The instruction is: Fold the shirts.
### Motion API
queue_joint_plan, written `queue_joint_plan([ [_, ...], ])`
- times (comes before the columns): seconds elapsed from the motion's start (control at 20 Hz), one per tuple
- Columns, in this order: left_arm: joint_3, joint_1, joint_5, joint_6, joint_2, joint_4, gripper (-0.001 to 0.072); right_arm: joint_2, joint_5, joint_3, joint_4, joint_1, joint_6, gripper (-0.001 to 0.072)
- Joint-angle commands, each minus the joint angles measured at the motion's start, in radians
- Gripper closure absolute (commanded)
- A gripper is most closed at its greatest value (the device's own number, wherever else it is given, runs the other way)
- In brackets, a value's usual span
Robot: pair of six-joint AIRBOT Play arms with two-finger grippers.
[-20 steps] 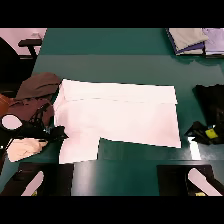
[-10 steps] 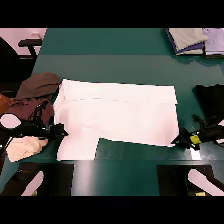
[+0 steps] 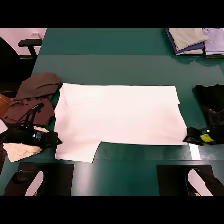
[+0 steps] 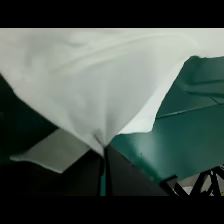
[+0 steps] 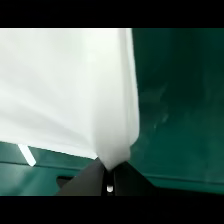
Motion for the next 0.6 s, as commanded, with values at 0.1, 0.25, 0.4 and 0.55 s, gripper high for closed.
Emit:
queue_joint_plan([
  [0.1, 0.020, 0.000, -0.002, -0.051, 0.058, -0.061, 0.0683, 0.137, 0.132, 0.130, -0.147, 0.017, 0.040, 0.0700],
  [0.25, 0.079, 0.000, 0.167, 0.020, -0.057, -0.048, 0.0683, 0.003, 0.079, 0.230, -0.147, 0.105, 0.042, 0.0701],
  [0.4, 0.192, 0.000, 0.313, 0.109, -0.267, -0.046, 0.0682, -0.197, -0.014, 0.362, -0.146, 0.169, 0.042, 0.0700],
  [0.55, 0.349, 0.000, 0.398, 0.161, -0.510, -0.048, 0.0681, -0.408, -0.047, 0.527, -0.132, 0.200, 0.045, 0.0699],
])
